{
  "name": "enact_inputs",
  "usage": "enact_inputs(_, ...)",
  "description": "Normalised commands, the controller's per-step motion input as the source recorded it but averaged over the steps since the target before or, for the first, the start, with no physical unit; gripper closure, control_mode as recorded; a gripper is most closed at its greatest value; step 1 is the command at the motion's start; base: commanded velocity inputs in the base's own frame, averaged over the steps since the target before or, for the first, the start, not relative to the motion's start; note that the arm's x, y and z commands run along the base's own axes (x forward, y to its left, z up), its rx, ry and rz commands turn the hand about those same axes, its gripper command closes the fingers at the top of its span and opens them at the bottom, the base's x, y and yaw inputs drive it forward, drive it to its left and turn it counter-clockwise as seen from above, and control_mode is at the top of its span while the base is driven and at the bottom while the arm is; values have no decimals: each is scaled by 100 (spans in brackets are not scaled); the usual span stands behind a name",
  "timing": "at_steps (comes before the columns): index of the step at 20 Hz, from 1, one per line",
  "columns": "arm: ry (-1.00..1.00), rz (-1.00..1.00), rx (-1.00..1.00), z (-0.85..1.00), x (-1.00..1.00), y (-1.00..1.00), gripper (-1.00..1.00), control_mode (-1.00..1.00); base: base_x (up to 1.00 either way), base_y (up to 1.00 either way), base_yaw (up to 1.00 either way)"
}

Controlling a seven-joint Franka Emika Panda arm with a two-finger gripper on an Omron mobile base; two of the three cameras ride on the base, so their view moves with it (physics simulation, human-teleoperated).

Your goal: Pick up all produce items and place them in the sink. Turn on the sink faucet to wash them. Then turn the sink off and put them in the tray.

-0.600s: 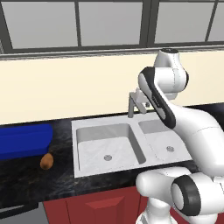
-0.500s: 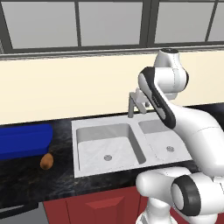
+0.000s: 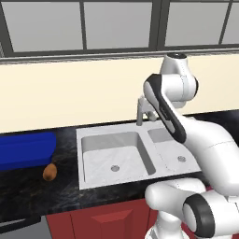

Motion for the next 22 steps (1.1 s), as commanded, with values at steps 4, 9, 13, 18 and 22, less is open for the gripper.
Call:
enact_inputs(4,0,0,-6,-16,-5,54,-100,-100,0,0,0)
enact_inputs(9,1,-2,-9,-21,0,84,-100,-100,0,0,0)
enact_inputs(13,0,-4,-9,-35,0,95,-100,-100,0,0,0)
enact_inputs(18,1,-1,-3,-23,-14,45,-100,-100,0,0,0)
enact_inputs(22,2,1,0,-12,-15,26,-100,-100,0,0,0)
